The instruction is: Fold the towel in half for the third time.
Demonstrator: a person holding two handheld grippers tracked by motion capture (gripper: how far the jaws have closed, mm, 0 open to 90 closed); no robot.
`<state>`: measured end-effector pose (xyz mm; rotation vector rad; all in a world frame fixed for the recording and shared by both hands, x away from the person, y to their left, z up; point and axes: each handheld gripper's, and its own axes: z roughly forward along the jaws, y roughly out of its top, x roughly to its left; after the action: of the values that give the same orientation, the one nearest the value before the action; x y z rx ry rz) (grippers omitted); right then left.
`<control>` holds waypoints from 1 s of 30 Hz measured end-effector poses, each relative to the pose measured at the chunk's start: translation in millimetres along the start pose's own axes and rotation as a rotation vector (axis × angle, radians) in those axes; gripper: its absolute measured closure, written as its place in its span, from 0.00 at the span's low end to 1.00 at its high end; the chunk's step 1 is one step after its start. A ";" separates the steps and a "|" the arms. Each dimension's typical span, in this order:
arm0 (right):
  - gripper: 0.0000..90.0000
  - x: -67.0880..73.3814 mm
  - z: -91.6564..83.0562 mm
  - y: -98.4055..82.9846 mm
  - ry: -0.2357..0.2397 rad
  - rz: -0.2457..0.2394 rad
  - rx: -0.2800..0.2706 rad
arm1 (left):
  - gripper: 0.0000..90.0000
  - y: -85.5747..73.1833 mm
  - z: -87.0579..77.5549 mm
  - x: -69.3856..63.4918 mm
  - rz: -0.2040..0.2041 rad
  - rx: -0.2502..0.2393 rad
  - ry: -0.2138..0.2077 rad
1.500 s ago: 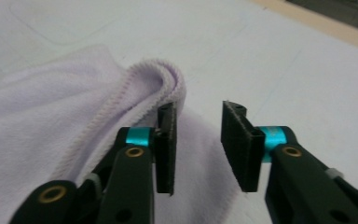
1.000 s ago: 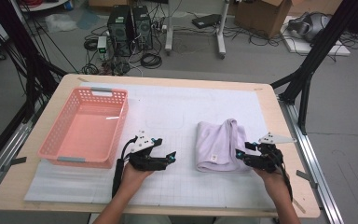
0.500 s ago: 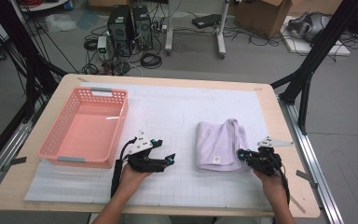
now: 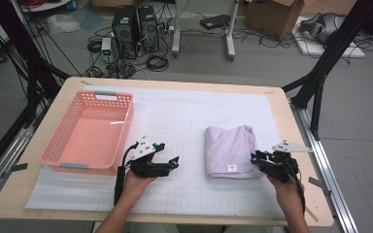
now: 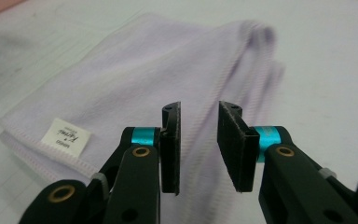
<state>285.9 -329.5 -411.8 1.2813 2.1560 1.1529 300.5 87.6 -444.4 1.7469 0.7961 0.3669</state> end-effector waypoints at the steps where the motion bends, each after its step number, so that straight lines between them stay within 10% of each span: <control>1: 0.77 0.0 0.0 0.0 0.000 0.000 0.000 | 0.27 -0.2 -0.3 0.4 -0.004 -0.003 0.003; 5: 0.87 -3.7 25.9 -6.2 0.009 0.036 0.100 | 0.28 -1.0 -1.2 1.5 -0.008 0.003 0.004; 14: 0.98 -10.2 -11.9 -5.1 -0.089 0.048 0.064 | 0.28 -1.7 -1.5 1.5 -0.009 0.003 0.009; 18: 0.73 -11.8 -13.6 -13.7 -0.065 0.104 0.085 | 0.28 -1.5 -1.5 2.1 -0.007 0.002 0.013; 24: 0.70 -15.3 -5.2 -10.9 -0.027 0.138 0.070 | 0.28 -1.8 -1.0 2.2 -0.009 0.005 0.012; 30: 0.94 -10.6 0.0 -13.0 -0.006 0.075 0.100 | 0.28 -1.8 -1.6 2.7 -0.006 0.005 0.016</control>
<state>284.3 -341.8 -423.1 1.4176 2.2036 1.0802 300.9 90.8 -446.0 1.7481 0.8139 0.3755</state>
